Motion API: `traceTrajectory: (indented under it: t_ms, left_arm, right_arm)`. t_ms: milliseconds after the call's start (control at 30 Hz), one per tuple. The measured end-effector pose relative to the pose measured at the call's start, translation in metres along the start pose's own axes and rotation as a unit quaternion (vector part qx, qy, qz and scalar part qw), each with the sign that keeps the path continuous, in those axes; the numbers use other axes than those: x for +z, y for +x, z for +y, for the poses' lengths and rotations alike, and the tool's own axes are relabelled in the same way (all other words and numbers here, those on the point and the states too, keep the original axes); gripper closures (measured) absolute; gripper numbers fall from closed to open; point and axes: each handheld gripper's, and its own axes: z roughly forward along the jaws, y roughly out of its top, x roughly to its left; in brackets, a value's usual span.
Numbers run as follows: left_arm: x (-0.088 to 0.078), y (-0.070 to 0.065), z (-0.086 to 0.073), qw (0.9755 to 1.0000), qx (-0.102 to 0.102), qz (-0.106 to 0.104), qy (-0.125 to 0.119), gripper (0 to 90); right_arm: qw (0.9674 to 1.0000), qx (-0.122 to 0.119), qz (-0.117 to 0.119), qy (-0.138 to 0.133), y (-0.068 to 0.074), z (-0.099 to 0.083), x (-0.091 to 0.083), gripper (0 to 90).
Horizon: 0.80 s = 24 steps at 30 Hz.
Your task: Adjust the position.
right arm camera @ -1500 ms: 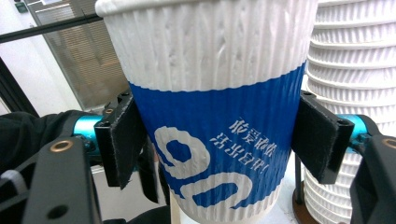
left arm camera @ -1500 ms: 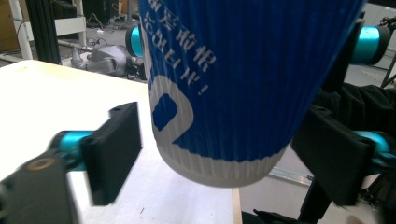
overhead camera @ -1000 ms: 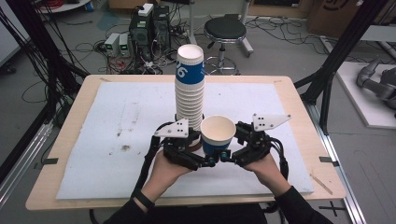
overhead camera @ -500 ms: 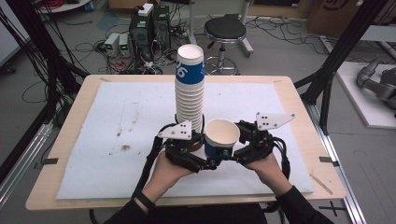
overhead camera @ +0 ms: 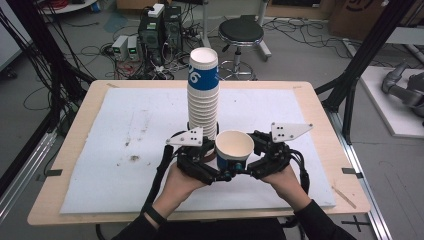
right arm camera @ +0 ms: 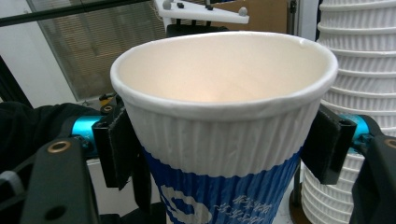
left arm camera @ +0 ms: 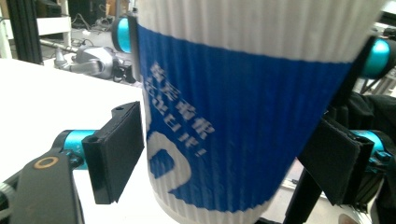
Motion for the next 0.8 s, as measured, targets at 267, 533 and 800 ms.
traceTrajectory:
  t_ms: [267,533,800]
  left_arm:
    - [0.0,-0.0027,0.0,0.9999,0.014,0.005,0.001,26.7]
    - [0.0014,-0.0027,-0.0012,0.9997,0.018,0.01,0.009,26.9]
    - [0.0026,-0.0027,-0.0031,0.9997,0.021,0.01,0.009,27.0]
  right_arm:
    - [1.0,0.002,0.0,0.002,-0.0004,-0.0007,0.0002,23.4]
    - [0.9996,0.027,0.011,-0.005,-0.0033,-0.001,0.0001,18.6]
    - [0.9995,0.025,0.011,-0.016,-0.0031,0.0001,-0.0018,18.3]
